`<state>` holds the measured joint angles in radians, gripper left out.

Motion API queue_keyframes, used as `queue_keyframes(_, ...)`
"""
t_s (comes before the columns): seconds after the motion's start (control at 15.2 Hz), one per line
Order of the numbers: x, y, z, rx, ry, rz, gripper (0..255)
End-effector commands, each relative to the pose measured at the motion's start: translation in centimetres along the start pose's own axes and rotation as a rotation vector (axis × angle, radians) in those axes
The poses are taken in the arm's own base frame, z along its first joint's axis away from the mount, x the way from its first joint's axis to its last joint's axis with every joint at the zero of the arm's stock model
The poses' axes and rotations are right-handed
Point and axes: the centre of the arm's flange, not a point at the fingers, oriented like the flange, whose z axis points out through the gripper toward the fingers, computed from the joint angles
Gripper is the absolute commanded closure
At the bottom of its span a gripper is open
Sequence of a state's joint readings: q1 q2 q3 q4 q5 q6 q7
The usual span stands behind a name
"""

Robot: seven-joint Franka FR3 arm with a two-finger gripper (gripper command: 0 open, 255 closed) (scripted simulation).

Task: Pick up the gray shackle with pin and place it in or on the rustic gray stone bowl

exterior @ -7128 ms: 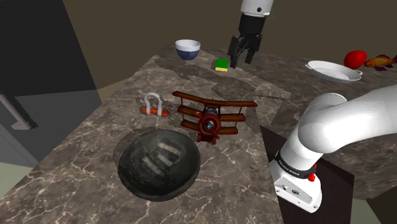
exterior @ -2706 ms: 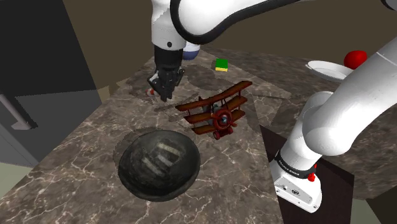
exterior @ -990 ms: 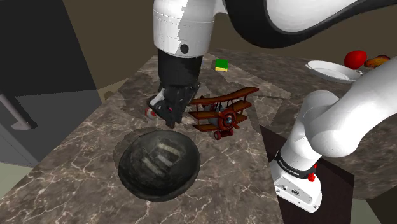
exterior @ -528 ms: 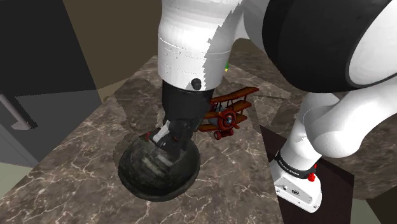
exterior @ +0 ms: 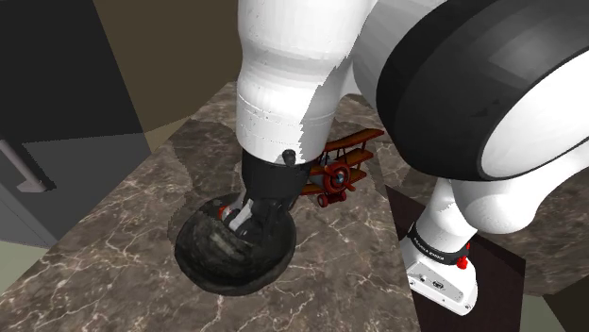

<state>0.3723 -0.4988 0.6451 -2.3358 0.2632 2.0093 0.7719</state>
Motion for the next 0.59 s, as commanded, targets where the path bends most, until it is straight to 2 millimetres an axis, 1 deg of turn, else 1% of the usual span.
queue_keyframes(0.0,0.01,0.03,0.08,0.000,0.000,0.000,255)
queue_keyframes(0.2,0.01,0.03,0.08,0.000,0.000,0.000,255)
queue_keyframes(0.26,0.01,0.02,0.08,0.000,0.000,0.000,0)
queue_keyframes(0.53,0.00,0.03,0.08,0.000,0.000,0.000,0)
